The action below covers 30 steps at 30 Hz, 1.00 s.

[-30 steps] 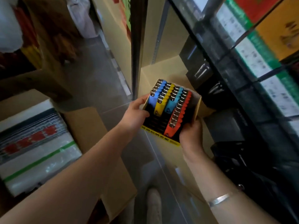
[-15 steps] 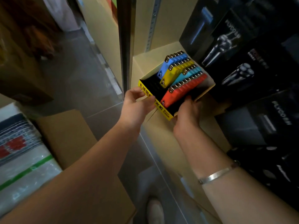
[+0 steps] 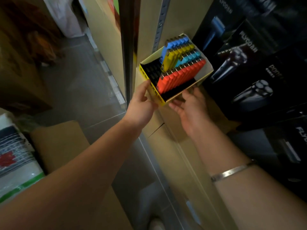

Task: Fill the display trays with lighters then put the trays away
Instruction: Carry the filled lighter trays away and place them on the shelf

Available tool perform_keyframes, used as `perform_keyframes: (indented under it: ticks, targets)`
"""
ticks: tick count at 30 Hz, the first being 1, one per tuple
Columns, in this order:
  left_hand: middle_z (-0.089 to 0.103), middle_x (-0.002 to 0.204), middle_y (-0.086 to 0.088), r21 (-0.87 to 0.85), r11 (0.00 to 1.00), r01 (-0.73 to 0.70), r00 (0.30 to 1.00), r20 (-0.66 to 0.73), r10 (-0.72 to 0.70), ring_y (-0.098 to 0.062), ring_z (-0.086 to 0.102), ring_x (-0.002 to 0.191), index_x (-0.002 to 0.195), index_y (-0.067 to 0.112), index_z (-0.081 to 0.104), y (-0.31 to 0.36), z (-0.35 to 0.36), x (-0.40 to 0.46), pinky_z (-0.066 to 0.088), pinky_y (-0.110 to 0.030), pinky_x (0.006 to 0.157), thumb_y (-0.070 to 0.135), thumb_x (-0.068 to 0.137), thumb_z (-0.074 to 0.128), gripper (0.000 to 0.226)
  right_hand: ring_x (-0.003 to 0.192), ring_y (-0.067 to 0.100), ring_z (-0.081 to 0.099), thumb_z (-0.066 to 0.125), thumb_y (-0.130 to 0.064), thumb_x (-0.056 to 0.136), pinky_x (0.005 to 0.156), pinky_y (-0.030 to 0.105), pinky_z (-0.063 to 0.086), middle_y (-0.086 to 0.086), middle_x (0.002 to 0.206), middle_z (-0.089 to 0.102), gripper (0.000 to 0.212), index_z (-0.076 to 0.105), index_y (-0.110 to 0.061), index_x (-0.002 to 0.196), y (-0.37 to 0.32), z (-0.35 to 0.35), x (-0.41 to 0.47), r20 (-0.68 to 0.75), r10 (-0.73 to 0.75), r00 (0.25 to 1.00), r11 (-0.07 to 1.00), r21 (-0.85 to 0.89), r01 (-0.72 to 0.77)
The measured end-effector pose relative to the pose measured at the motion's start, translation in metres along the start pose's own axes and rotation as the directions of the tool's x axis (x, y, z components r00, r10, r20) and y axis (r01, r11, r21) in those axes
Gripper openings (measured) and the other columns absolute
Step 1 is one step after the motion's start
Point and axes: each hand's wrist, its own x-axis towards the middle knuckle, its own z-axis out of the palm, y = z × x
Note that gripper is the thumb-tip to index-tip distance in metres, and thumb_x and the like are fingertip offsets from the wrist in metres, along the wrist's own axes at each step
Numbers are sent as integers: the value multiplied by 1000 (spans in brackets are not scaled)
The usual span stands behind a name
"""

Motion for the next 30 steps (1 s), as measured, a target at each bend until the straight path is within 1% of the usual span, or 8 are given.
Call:
perform_keyframes:
  ticks: [2, 5, 10, 14, 18, 22, 25, 30]
  targets:
    - [42, 135, 6, 95, 995, -34, 999, 6, 34, -16, 38, 125, 138, 39, 35, -1, -1, 8, 38, -37, 105, 0, 84, 53, 69, 81, 14, 57, 36, -6, 98, 60, 22, 53, 12, 130, 50, 47, 31, -21, 142, 0, 4, 3, -3, -11, 1000, 1000, 16, 11]
    - [37, 141, 10, 163, 985, -65, 998, 15, 63, -14, 26, 133, 138, 41, 33, -2, -3, 12, 30, -50, 108, -2, 83, 50, 72, 80, 11, 58, 35, -1, 97, 65, 21, 54, 14, 134, 48, 54, 23, -20, 146, 6, 8, 4, 2, -38, 999, 999, 31, 38]
    - [37, 142, 0, 109, 994, -13, 998, 63, 6, -3, 31, 123, 140, 40, 31, 1, -9, 11, 36, -25, 92, -9, 81, 49, 78, 80, 11, 60, 37, 2, 95, 73, 24, 53, 14, 129, 54, 53, 28, -15, 144, 10, 13, 2, -18, -34, 999, 999, 31, 34]
    - [37, 142, -1, 143, 988, 53, 996, 66, -63, -2, 31, 116, 142, 38, 28, 7, -17, 6, 29, -22, 88, -2, 81, 56, 78, 81, 18, 60, 39, 6, 89, 76, 27, 52, 11, 100, 59, 54, 28, -9, 140, 14, 17, -15, -104, 35, 994, 998, 57, -29]
    - [39, 143, -6, 155, 974, 164, 987, -24, -162, -20, 46, 119, 139, 28, 38, 11, -41, -26, 37, -25, 87, 3, 83, 58, 64, 104, 32, 56, 40, 4, 85, 95, 43, 46, 19, 117, 53, 47, 39, -7, 131, 15, 17, -51, -215, 106, 971, 981, -136, -137]
    - [50, 131, -12, 134, 964, 230, 969, -121, -214, -21, 55, 98, 130, 13, 48, 16, -69, -88, 42, -20, 71, -3, 87, 50, 46, 77, 23, 54, 43, 5, 85, 69, 31, 46, 14, 87, 55, 22, 50, -13, 76, 0, 17, -117, -181, 116, 977, 953, -258, -161]
    - [56, 114, -10, 158, 939, 304, 944, -185, -274, -22, 54, 98, 125, 5, 52, 23, -85, -145, 42, -17, 69, -3, 89, 48, 37, 56, 15, 48, 43, 6, 86, 51, 19, 39, 5, 71, 53, 28, 49, -18, 72, -16, 11, -172, -88, 186, 979, 933, -298, -204]
    - [57, 107, -6, 169, 904, 392, 909, -227, -351, -14, 53, 75, 121, 7, 54, 34, -109, -236, 40, -14, 53, 1, 91, 49, 31, 53, 12, 49, 43, 2, 86, 47, 16, 37, 1, 67, 54, 27, 52, -21, 74, -32, -7, -245, 76, 249, 965, 836, -521, -174]
